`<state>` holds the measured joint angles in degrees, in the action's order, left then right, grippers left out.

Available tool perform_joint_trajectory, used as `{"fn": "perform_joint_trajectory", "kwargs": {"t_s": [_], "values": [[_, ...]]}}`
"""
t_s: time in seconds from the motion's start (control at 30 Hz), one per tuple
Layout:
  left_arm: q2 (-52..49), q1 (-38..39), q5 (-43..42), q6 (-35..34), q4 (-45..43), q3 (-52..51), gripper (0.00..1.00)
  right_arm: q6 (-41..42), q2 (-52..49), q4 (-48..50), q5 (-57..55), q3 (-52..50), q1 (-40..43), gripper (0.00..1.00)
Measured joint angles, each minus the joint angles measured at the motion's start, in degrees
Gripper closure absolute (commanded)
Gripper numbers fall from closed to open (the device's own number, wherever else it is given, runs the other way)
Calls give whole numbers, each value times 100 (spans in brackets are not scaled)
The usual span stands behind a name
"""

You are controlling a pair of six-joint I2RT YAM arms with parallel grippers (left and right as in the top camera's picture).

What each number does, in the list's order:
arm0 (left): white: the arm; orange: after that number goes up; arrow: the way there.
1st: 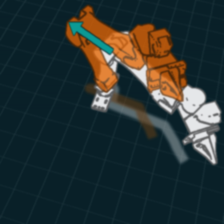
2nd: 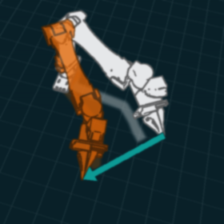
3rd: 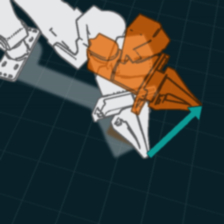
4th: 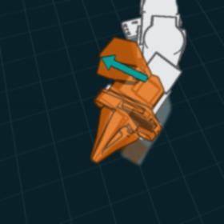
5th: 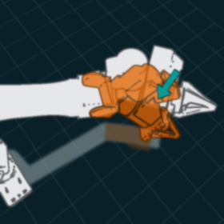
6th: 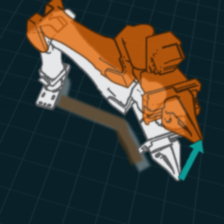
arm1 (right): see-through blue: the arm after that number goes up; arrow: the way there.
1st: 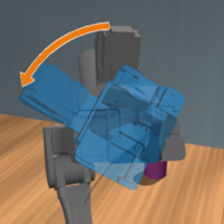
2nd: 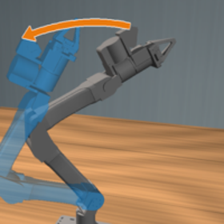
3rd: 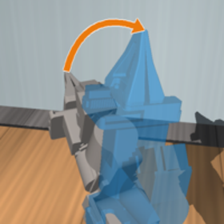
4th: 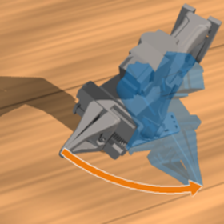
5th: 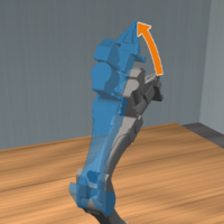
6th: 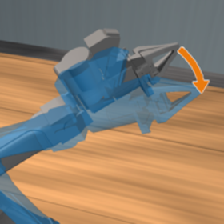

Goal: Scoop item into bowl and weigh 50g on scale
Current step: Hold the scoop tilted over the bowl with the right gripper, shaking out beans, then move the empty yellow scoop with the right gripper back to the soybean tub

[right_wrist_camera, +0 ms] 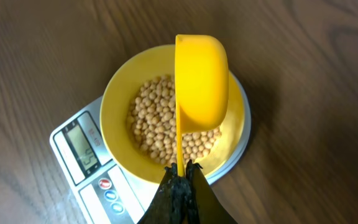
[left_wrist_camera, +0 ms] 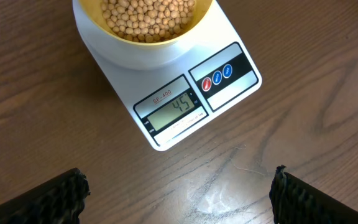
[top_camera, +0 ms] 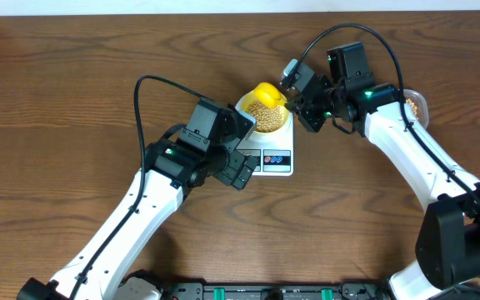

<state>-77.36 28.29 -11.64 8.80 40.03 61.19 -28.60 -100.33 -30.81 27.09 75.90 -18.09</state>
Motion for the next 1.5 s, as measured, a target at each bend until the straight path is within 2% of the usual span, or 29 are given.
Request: {"fn": "perform_joint_trajectory", "kwargs": {"t_s": [0.67, 1.07, 1.23, 1.5], "values": [[0, 0, 0, 0, 0, 0, 4, 28, 0, 42, 2, 0, -15, 99], [0, 0, 0, 0, 0, 0, 4, 739, 131, 560, 7, 0, 31, 99], [0, 0, 0, 0, 0, 0, 4, 894, 588, 470, 9, 0, 435, 99], [0, 0, 2, 0, -2, 0, 4, 1331, 1134, -155, 0, 0, 1757, 99]]}}
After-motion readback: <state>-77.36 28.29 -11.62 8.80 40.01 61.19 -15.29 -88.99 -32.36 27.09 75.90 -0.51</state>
